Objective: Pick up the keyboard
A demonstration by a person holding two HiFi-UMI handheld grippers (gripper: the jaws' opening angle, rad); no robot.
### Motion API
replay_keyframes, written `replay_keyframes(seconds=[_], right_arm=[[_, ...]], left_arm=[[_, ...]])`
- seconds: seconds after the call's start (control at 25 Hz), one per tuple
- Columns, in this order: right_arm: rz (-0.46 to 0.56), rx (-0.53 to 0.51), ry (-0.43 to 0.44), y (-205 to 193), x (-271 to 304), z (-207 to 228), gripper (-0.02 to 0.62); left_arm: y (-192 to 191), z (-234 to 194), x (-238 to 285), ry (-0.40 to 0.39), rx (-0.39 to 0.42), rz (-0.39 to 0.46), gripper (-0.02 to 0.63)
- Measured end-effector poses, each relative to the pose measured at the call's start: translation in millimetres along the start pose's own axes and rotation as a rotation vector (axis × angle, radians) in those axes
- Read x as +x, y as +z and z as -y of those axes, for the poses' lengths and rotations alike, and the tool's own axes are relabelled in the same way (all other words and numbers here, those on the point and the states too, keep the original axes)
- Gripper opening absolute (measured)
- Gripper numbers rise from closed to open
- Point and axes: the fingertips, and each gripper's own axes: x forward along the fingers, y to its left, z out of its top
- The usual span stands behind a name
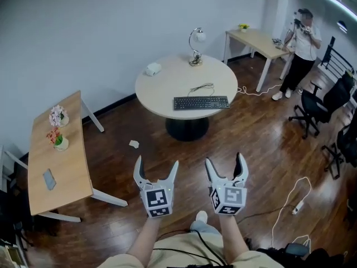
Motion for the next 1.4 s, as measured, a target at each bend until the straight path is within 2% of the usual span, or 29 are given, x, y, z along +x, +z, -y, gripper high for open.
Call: replay_keyframes(seconds=[0.24, 0.48, 0.68, 0.8, 1.0, 1.16, 1.24, 1.4], right_arm=[[0.025, 0.008, 0.037, 14.6, 57.1, 55.7, 0.492], [-0.024, 0.073, 0.032, -6.1, 92.3, 105.0, 0.491], [-0.041, 0.108, 0.001, -25.5, 123.7, 135.3, 0.486], [-0.049, 0.096, 0.003, -34.1, 154.0, 141.5, 0.485], [-0.089, 0.027, 0.043, -45.8, 245.3, 140.5, 0.485], [-0.08, -0.053, 0.098, -31.1, 350.6, 137.6, 0.485], [-0.095, -0.067, 0.124, -24.0, 399.0, 131.4, 0.485], [-0.121, -0.067, 0.147, -30.0, 475.0, 114.8, 0.485]], left_arm=[[19.1, 32.6, 74.9, 0.019, -0.02, 0.001, 0.499], [14.0, 64.7, 124.8, -0.014, -0.023, -0.045, 0.488], [2.4, 59.3, 163.5, -0.006, 0.001, -0.044, 0.487], [-12.6, 56.0, 202.0, -0.024, -0.014, -0.058, 0.485], [-28.6, 44.1, 305.2, -0.086, -0.041, -0.052, 0.485], [-32.2, 22.7, 408.2, -0.139, -0.092, -0.064, 0.485], [-30.7, 7.4, 452.1, -0.153, -0.108, -0.081, 0.485], [-27.1, -15.9, 519.8, -0.23, -0.117, -0.095, 0.485]])
